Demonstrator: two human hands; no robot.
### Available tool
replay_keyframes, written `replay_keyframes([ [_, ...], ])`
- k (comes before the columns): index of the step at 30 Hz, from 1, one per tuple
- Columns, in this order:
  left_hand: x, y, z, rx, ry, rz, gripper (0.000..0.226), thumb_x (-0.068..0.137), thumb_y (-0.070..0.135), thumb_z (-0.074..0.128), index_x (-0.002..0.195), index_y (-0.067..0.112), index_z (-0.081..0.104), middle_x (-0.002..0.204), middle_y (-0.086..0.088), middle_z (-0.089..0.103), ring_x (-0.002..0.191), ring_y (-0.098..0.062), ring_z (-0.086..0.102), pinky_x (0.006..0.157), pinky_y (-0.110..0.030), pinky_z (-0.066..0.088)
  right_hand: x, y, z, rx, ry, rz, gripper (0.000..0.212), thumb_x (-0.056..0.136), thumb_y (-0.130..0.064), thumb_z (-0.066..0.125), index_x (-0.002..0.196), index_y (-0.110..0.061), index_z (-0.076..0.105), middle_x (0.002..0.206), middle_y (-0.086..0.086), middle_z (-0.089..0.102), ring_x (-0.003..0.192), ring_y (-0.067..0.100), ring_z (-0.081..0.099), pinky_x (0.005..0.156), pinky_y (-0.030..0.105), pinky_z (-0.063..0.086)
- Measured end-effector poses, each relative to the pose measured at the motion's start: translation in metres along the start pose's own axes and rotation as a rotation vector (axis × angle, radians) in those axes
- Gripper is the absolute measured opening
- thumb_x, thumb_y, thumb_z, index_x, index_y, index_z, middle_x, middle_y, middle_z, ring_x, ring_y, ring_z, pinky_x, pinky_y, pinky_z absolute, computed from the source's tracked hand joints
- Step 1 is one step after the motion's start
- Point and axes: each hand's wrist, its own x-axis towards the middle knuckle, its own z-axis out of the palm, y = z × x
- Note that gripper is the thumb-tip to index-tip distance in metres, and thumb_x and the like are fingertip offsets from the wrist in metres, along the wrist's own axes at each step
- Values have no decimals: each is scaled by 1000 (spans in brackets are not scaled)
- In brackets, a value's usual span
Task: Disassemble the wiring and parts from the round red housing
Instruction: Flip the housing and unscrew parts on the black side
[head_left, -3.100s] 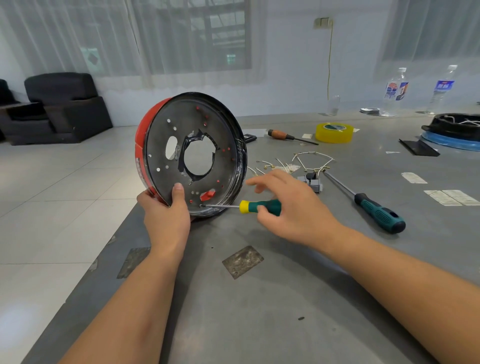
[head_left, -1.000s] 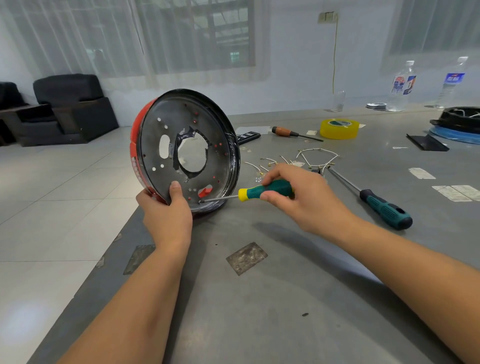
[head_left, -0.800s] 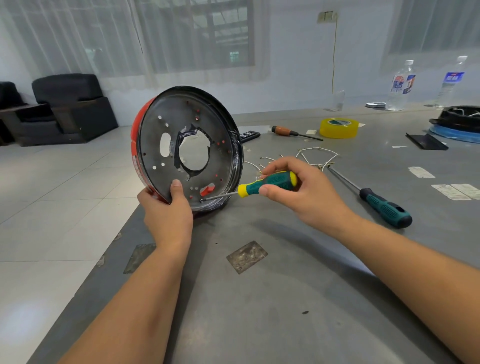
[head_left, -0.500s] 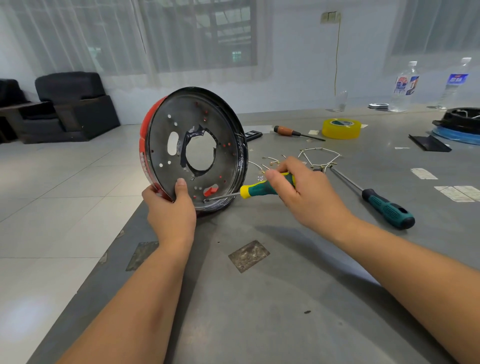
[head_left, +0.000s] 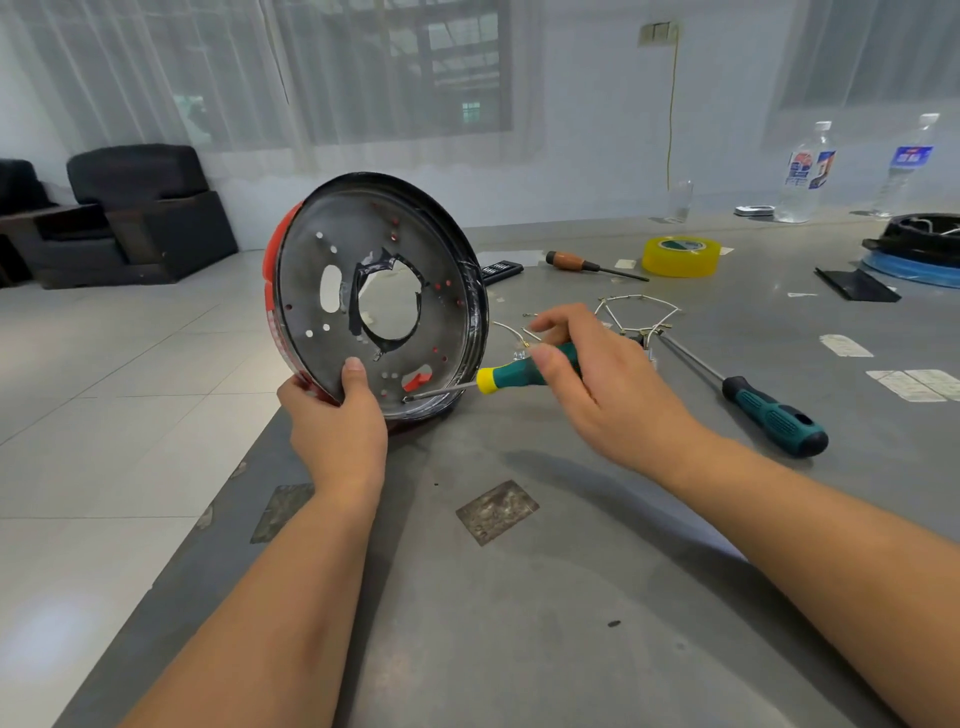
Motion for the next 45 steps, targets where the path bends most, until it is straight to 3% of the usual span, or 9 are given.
replay_keyframes([
  [5, 1, -1, 0, -5, 9, -9, 32, 99, 44, 66, 115, 26, 45, 93, 19, 61, 101, -26, 65, 93, -42, 53, 4, -5, -1, 559, 75, 255, 27, 92, -19, 76, 112, -28, 60, 103, 3, 75, 93, 35, 69, 85, 50, 58],
  [9, 2, -3, 1, 3, 16, -7, 32, 99, 44, 66, 114, 25, 45, 92, 20, 60, 98, -24, 62, 88, -36, 47, 2, 0, 0, 586, -57, 288, 20, 95, -9, 68, 110, -21, 66, 110, -3, 76, 93, 24, 66, 83, 34, 54],
  [14, 2, -4, 1, 10, 11, 0, 31, 99, 44, 66, 114, 26, 46, 92, 21, 59, 97, -23, 62, 86, -34, 44, 0, 8, 4, 87, 49, 321, 37, 102, -62, 40, 96, -30, 60, 71, -3, 70, 66, 9, 66, 65, 34, 46],
  [18, 3, -4, 1, 12, 4, -1, 32, 99, 45, 66, 114, 26, 46, 93, 19, 60, 98, -24, 63, 87, -38, 49, 0, 13, 1, -23, 17, 154, 17, 104, -43, 46, 109, -30, 56, 77, -5, 64, 67, 7, 56, 58, 21, 39],
  [22, 3, -5, 1, 20, 3, 6, 32, 99, 45, 66, 114, 26, 46, 93, 21, 59, 96, -23, 62, 85, -35, 46, -4, 8, 0, 106, 1, 11, 39, 87, -27, 62, 125, -22, 53, 102, -12, 54, 97, -7, 51, 77, 5, 37],
  [29, 3, -6, 2, 20, -6, 17, 33, 100, 44, 66, 115, 25, 46, 93, 20, 59, 93, -19, 60, 85, -33, 43, -1, 1, -1, -149, 60, 61, 51, 102, -55, 31, 139, -27, 51, 60, -8, 53, 60, 14, 52, 61, 36, 39],
  [35, 3, -6, 2, 2, -8, 8, 31, 99, 45, 67, 114, 27, 46, 93, 22, 59, 88, -8, 61, 85, -33, 45, -5, 1, 1, 114, 11, -10, 54, 84, -23, 57, 136, -28, 44, 104, -7, 52, 94, 7, 51, 78, 11, 41],
  [40, 5, -8, 2, 4, -9, -3, 33, 98, 46, 67, 114, 27, 45, 92, 22, 59, 84, 3, 57, 84, -31, 41, -2, 6, 0, 0, 57, 87, 46, 100, -59, 35, 138, -35, 47, 69, 1, 63, 64, 13, 60, 66, 35, 51],
  [45, 5, -7, 1, 3, -7, -10, 33, 98, 47, 67, 115, 27, 46, 93, 22, 59, 88, -9, 61, 86, -32, 41, -3, 3, 1, 77, 25, 6, 57, 85, -27, 55, 141, -30, 49, 100, -7, 57, 85, 8, 55, 73, 18, 44],
])
